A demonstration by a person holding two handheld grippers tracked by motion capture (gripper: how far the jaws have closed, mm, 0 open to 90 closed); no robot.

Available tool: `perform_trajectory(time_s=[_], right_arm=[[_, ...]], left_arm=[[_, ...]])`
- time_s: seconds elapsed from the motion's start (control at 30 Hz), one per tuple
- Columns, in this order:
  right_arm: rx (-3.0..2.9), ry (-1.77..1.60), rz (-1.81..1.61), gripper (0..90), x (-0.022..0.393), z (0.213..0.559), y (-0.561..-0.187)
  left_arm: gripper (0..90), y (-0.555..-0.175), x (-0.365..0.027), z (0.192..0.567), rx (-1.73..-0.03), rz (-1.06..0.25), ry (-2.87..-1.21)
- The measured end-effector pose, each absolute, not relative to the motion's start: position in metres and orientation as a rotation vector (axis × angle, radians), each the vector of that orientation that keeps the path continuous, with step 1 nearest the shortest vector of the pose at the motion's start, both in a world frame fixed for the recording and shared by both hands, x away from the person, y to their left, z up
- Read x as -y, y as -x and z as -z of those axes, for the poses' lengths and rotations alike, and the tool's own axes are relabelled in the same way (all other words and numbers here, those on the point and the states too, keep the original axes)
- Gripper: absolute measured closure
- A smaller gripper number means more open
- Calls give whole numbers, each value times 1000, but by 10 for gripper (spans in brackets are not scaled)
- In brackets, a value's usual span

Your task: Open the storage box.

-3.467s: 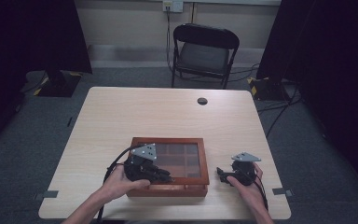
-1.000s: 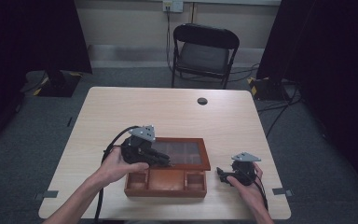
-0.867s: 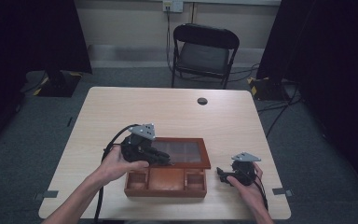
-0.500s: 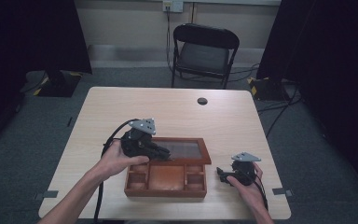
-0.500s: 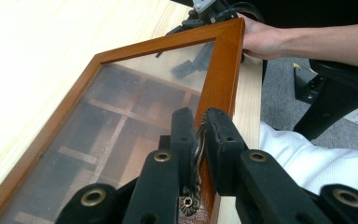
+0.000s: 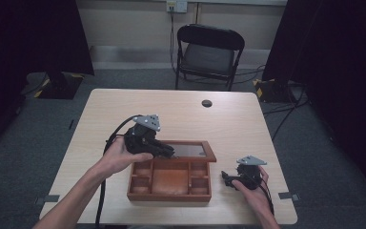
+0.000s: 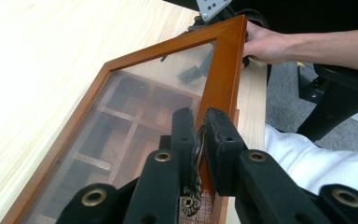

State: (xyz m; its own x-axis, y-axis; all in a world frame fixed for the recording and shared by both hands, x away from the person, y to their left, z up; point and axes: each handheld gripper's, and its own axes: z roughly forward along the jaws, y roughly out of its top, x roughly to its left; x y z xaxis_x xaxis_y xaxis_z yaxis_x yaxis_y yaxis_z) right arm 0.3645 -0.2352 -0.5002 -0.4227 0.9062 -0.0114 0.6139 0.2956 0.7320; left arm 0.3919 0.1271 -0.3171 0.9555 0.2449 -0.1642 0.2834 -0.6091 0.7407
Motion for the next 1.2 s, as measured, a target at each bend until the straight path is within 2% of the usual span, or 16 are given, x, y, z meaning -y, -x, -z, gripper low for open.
perform_trajectory(time_s=[1.2], right_arm=[[-2144, -1358, -924, 119, 235, 500, -365]], left_arm=[[825, -409, -128, 301, -400, 57, -2240]])
